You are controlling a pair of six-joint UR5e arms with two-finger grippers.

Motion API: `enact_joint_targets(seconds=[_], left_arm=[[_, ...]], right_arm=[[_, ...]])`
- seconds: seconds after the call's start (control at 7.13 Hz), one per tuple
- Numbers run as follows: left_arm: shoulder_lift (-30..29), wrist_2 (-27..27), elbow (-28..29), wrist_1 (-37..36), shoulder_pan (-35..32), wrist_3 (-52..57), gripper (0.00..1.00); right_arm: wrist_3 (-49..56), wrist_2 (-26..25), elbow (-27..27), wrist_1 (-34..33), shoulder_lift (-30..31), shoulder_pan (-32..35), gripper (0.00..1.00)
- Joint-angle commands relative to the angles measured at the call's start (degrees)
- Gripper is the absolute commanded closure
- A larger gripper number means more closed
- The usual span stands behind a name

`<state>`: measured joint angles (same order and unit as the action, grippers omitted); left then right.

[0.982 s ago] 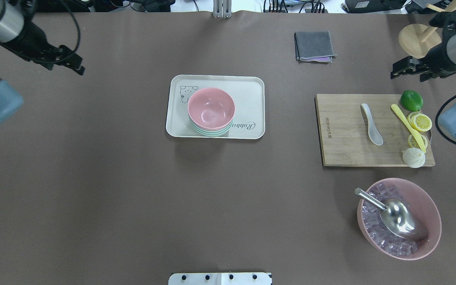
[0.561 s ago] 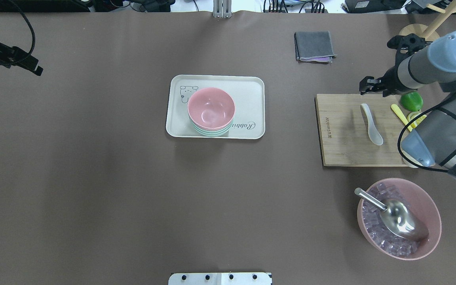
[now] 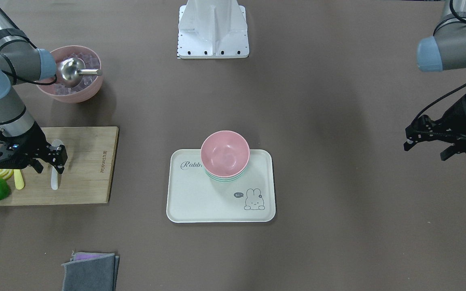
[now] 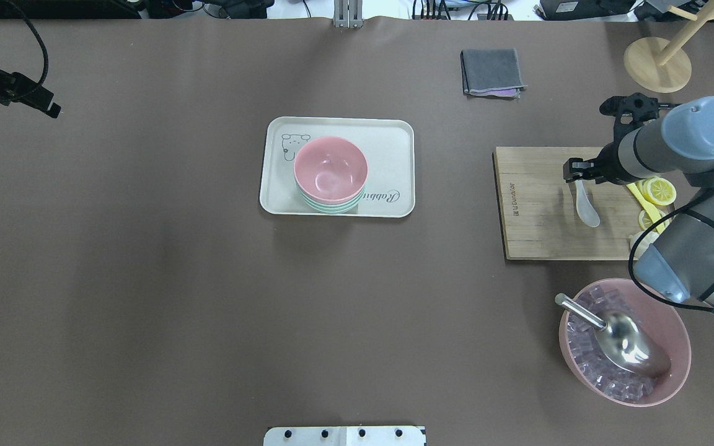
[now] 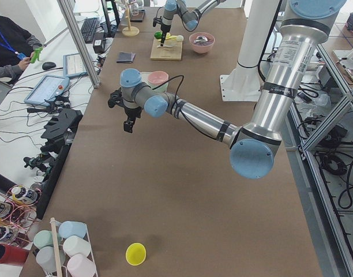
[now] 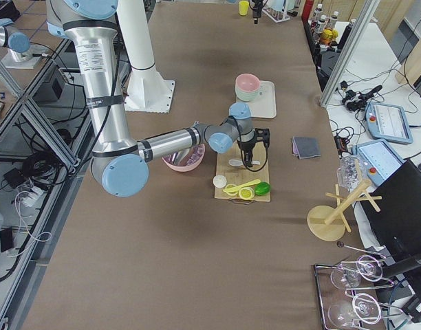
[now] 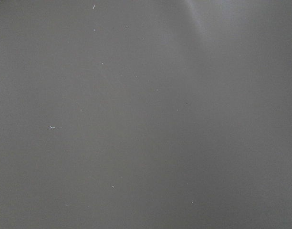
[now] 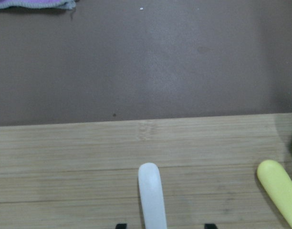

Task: Stack pink bowl on green and place spoon
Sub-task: 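Grasp the white spoon on the cutting board with the right gripper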

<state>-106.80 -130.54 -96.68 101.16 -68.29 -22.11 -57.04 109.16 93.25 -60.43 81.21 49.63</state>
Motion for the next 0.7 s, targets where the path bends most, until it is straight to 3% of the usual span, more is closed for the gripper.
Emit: enact_joint_targets(seconds=[0.0,0.42,0.56], left_arm=[[-0.1,0.1,0.0,0.0,0.0,-0.1,0.02],[-0.1,0.1,0.1,0.0,0.1,-0.1,0.02],[-0.1,0.2,0.1,0.0,0.1,-0.2,0.02]], right_arm=[[-0.3,-0.2,0.1,2.1,1.5,-1.0,0.46],[0.1,-0.8,-0.5,2.1,0.9,-1.7,0.5],[0.0,-0.8,-0.5,2.1,0.9,-1.7,0.64]])
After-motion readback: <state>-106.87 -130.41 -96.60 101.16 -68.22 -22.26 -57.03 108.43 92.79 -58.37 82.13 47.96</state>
